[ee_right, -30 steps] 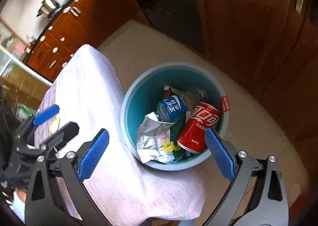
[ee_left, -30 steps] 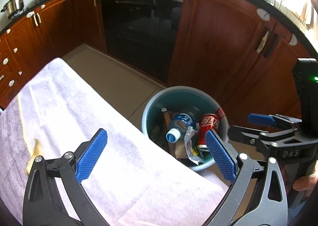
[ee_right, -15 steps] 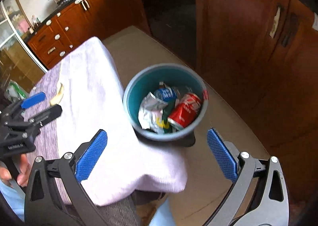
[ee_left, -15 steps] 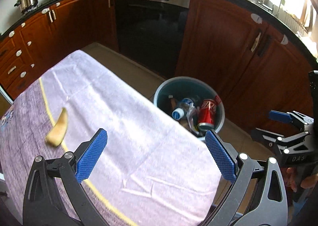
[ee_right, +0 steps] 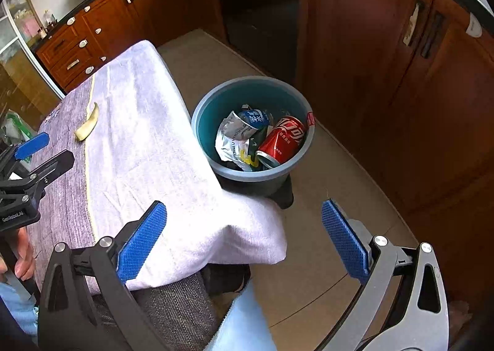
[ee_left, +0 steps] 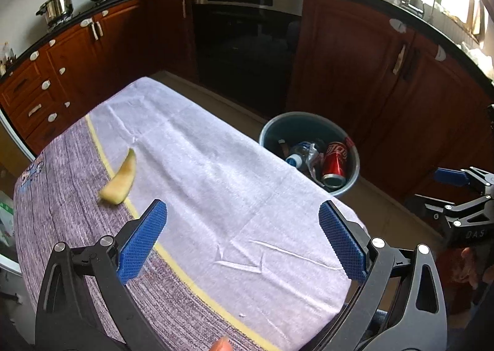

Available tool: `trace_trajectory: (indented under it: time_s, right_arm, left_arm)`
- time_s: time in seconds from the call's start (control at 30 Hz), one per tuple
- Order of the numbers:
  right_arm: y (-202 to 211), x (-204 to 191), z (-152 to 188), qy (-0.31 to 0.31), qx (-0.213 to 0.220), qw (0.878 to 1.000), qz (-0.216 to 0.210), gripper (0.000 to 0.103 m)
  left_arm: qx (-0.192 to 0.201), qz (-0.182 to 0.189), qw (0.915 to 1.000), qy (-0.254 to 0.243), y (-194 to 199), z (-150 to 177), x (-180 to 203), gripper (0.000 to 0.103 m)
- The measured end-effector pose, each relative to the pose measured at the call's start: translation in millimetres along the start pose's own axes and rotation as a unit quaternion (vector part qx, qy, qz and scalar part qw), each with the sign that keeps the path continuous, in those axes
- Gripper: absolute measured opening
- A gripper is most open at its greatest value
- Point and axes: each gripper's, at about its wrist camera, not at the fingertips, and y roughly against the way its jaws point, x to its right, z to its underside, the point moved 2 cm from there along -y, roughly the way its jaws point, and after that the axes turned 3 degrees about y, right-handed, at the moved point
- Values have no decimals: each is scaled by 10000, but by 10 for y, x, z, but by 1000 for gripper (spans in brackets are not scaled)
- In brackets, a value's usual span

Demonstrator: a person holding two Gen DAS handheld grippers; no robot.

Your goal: Collect trash

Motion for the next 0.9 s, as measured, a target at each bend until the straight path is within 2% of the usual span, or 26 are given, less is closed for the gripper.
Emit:
trace_trajectory:
  time_s: [0.9]
  right_arm:
    - [-225, -117, -38, 54, -254, 9997, 40, 96]
  left_arm:
    - [-223, -35, 9996, 164, -170, 98, -175, 99]
